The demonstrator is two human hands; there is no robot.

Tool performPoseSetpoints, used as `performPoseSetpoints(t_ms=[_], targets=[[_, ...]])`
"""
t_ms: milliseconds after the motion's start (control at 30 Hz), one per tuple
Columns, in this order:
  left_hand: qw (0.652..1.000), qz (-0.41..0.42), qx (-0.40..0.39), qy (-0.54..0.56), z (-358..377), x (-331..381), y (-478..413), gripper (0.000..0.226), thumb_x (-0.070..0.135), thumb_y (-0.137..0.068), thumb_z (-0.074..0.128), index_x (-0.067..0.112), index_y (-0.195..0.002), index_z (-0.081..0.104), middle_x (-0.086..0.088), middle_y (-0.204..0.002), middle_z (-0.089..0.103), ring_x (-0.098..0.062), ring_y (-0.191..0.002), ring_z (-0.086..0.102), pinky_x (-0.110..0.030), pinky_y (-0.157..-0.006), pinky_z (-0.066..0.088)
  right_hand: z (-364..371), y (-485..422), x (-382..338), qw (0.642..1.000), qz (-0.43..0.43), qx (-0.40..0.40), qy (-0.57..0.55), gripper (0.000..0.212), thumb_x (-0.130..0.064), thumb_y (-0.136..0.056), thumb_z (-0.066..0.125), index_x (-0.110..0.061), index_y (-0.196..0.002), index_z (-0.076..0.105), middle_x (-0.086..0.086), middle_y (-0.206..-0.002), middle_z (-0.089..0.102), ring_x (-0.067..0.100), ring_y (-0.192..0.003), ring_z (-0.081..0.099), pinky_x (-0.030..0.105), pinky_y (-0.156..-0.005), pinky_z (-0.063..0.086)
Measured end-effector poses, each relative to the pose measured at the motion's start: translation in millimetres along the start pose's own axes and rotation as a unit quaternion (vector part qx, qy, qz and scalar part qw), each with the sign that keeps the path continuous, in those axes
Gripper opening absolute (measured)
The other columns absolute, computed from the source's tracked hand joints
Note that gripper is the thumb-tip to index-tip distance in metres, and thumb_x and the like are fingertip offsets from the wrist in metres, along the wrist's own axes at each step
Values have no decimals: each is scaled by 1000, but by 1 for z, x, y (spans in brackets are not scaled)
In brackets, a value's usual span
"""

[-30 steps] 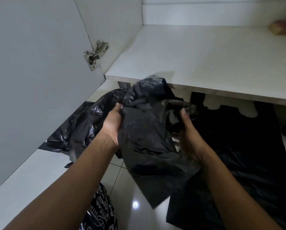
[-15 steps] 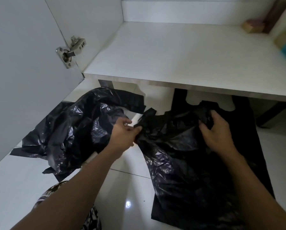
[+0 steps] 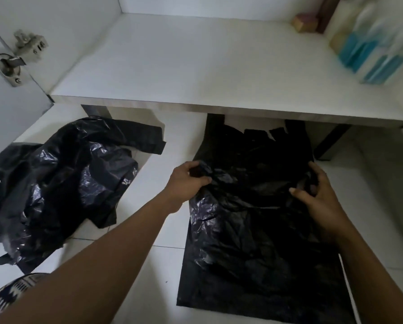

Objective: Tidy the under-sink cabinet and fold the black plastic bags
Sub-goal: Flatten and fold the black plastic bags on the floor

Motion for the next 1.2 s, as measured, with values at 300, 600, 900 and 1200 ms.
performPoseSetpoints(t_ms=[300,600,900,1200], targets=[[980,59,-15,-191,17,-7,-12,106,9,-66,93,19,-152,33,-5,-148,47,-24,-135,45,-40,-116,38,-31,5,23,992,38,-12,122,97,-11,-85,74,-39,-153,11,10,-120,62,24,-105,62,34,-90,47],[958,106,0,-265,17,-34,19,91,24,-61,97,20,-138,48,-8,-159,19,-29,-146,28,-24,-113,24,-38,49,34,990,73,-52,110,107,2,-80,76,-44,-149,9,-19,-110,44,19,-113,53,31,-93,44],[878,188,31,-438,28,-36,49,85,53,-69,86,26,-140,49,-5,-166,9,-35,-147,19,-49,-117,29,-45,75,36,949,44,8,313,102,-29,-81,78,-32,-155,9,11,-144,32,30,-127,42,45,-100,43],[768,319,-23,-554,84,-96,121,94,89,-76,44,20,-139,57,-7,-151,45,-32,-145,35,-63,-117,21,49,125,70,861,-123,-10,494,53,-60,-90,47,-30,-133,52,-1,-136,49,25,-127,41,57,-103,35]])
Point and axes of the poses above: each hand's wrist, its own y-axis away from the middle knuckle, its own z-axis out of the palm, x = y × z, the point moved 5 cm from there along -y, towards the middle knuckle
